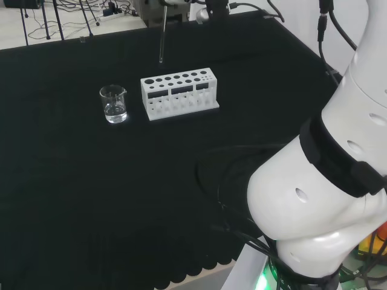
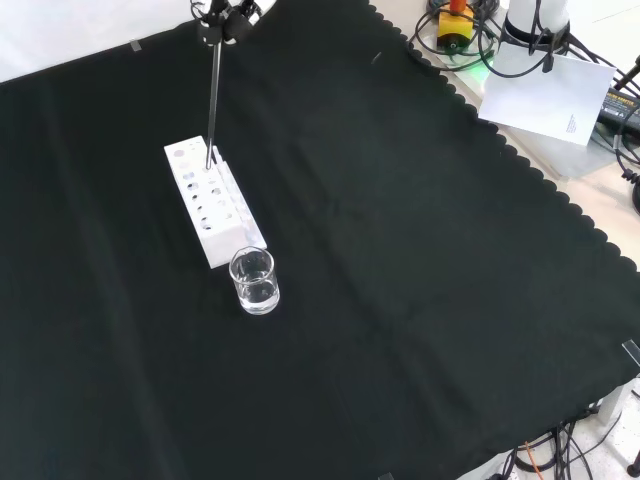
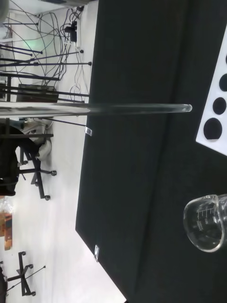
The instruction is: Stir in the beaker to the left of the white test tube rack with the glass rod.
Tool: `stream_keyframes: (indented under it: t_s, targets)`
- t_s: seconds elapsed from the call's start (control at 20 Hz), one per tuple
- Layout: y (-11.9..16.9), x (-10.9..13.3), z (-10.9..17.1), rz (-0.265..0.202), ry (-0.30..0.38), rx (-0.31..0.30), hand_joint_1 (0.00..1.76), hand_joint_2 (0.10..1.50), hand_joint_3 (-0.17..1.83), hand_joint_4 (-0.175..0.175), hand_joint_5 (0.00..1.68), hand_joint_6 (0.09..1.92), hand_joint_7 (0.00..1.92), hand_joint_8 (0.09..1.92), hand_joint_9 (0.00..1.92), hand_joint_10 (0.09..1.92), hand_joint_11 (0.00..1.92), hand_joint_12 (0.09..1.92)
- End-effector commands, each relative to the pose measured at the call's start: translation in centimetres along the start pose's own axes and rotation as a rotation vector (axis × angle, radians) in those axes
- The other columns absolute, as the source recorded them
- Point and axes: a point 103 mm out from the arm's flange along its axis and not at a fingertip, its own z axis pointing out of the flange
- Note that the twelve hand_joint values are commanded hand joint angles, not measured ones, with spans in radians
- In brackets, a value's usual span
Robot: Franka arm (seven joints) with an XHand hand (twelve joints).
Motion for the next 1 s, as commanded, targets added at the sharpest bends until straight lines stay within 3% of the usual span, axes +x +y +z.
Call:
stream_keyframes:
  t_s: [0.05,0.5,1.0]
  targets:
    - [0.2,0.5,0.1,-0.012,-0.005,0.007,1.31,1.05,-0.06,-0.175,1.16,0.42,1.25,0.84,1.71,0.52,1.72,0.32]
    - [2.3,3.6,-0.1,-0.071,0.036,-0.001,1.31,1.05,-0.05,-0.175,1.16,0.42,1.25,0.85,1.71,0.52,1.72,0.32]
    - [6.2,10.4,2.6,-0.218,0.093,0.012,1.31,1.05,-0.04,-0.175,1.16,0.42,1.25,0.85,1.71,0.52,1.72,0.31]
